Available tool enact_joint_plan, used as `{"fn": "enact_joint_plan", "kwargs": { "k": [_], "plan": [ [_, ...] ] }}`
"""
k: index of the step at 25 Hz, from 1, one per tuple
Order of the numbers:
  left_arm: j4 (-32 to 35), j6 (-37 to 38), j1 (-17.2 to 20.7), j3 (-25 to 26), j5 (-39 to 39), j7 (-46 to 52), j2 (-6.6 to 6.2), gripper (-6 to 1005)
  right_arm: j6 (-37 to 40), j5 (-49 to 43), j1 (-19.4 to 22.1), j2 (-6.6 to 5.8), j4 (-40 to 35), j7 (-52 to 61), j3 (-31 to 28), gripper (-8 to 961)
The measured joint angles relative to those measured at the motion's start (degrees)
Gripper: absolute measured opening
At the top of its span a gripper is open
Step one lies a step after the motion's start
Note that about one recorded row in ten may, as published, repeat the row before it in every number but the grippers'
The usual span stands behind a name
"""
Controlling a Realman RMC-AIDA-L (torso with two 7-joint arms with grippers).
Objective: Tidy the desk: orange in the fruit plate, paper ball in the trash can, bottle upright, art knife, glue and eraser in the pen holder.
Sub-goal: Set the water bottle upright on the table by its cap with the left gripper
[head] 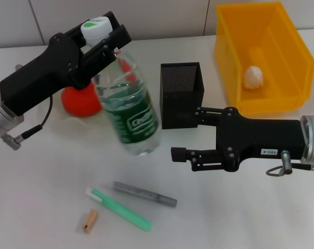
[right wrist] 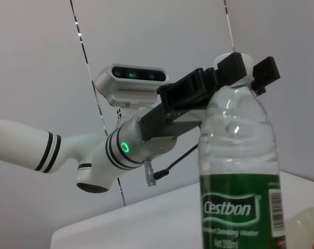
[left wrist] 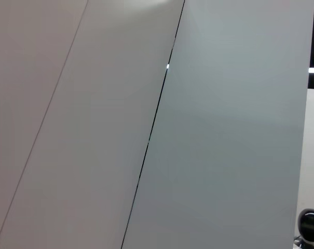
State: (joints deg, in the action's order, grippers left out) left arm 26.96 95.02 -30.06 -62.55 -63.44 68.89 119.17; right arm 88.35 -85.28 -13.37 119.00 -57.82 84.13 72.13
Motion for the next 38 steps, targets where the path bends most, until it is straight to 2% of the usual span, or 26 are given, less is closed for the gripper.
{"fn": "enact_joint_plan", "kwargs": {
  "k": [9,27,38],
  "plan": [
    [-0.2,0.1,0.2,-0.1,0.2,-1.2,-0.04,436,0.2,-0.6,0.7,0.01,0.0,-0.2,-0.6,774],
    [-0.9,-0.2,2.7,-0.5,-0.2,-10.3,-0.8,437,1.0,-2.8,2.0,0.01,1.2,-0.8,-6.6,774],
    [-0.8,-3.3,4.0,-0.5,-2.5,-15.3,-0.92,438,0.4,-3.0,1.9,0.01,1.6,-1.1,-8.3,774]
  ]
}}
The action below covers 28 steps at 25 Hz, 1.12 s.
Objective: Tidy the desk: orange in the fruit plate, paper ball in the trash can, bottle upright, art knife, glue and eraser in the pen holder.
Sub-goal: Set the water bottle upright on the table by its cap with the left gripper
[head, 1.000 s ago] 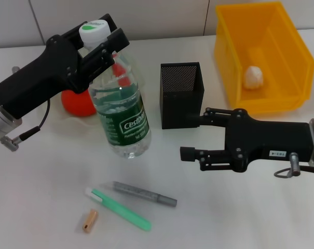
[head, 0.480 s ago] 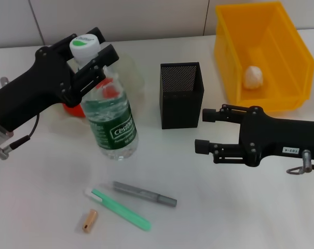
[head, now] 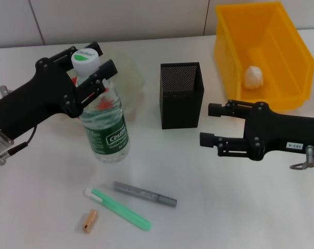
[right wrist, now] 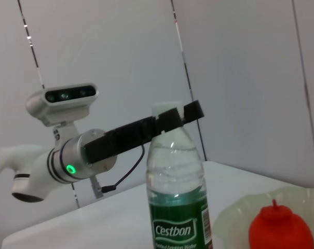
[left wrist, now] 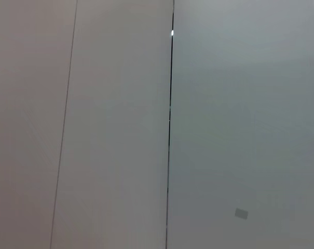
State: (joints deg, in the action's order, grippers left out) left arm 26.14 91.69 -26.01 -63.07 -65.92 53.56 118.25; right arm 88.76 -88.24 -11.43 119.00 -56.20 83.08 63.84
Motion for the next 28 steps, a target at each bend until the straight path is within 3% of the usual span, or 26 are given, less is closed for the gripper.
{"fn": "enact_joint_plan", "kwargs": {
  "k": [8,28],
  "plan": [
    [-0.1,-2.2,0.6,0.2,-1.5,-2.8,0.04,437,0.3,-0.5,0.0,0.03,1.3,-0.5,-2.7,774],
    [0.2,-6.0,4.5,0.5,-1.5,-8.3,-0.13,443,-0.2,-0.5,-0.6,0.09,2.0,-0.5,-2.8,774]
  ]
}}
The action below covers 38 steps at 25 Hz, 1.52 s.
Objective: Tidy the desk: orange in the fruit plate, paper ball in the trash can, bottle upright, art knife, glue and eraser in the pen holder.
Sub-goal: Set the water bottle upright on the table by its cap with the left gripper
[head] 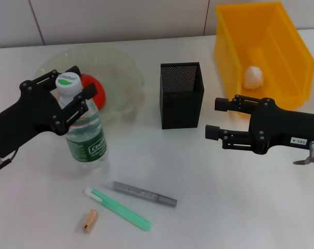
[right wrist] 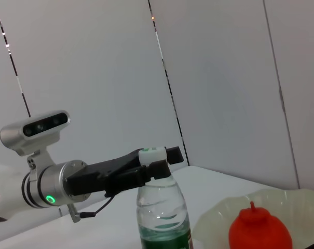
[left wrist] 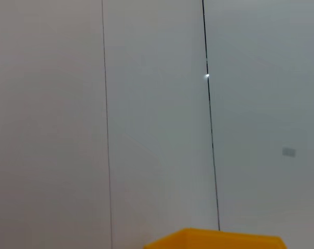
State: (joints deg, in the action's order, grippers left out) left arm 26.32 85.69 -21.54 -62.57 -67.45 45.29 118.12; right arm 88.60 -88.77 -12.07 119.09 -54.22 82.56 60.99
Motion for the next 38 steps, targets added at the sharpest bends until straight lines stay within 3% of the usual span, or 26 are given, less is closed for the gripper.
{"fn": "enact_joint_plan", "kwargs": {
  "k": [38],
  "plan": [
    [-0.2,-3.8,2.2,2.9,0.1,-4.6,0.05,459,-0.1,0.0,-1.3,0.0,1.6,0.4,0.0,774]
  ]
}}
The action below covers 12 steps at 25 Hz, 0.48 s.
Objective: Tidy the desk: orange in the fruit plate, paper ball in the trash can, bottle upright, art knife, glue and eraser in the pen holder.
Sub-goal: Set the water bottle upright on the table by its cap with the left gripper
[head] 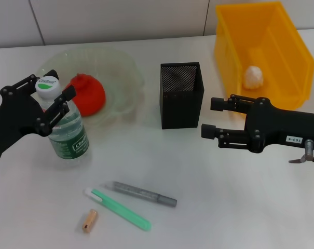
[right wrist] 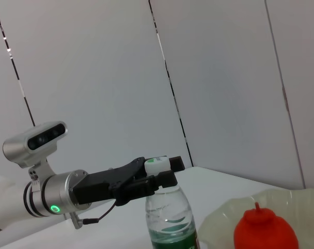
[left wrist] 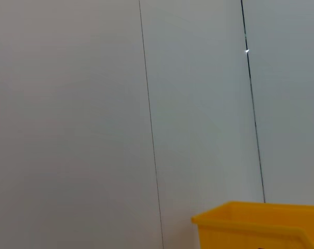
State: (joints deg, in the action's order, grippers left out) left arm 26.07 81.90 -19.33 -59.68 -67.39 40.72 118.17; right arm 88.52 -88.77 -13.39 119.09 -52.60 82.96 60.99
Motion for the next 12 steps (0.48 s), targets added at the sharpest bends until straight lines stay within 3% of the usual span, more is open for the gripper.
{"fn": "enact_joint_plan", "kwargs": {
  "k": [12],
  "plan": [
    [-0.5,-0.7,0.1,0.0,0.2,-1.6,0.15,464,0.0,0.0,-0.2,0.0,0.0,0.1,0.0,774]
  ]
}}
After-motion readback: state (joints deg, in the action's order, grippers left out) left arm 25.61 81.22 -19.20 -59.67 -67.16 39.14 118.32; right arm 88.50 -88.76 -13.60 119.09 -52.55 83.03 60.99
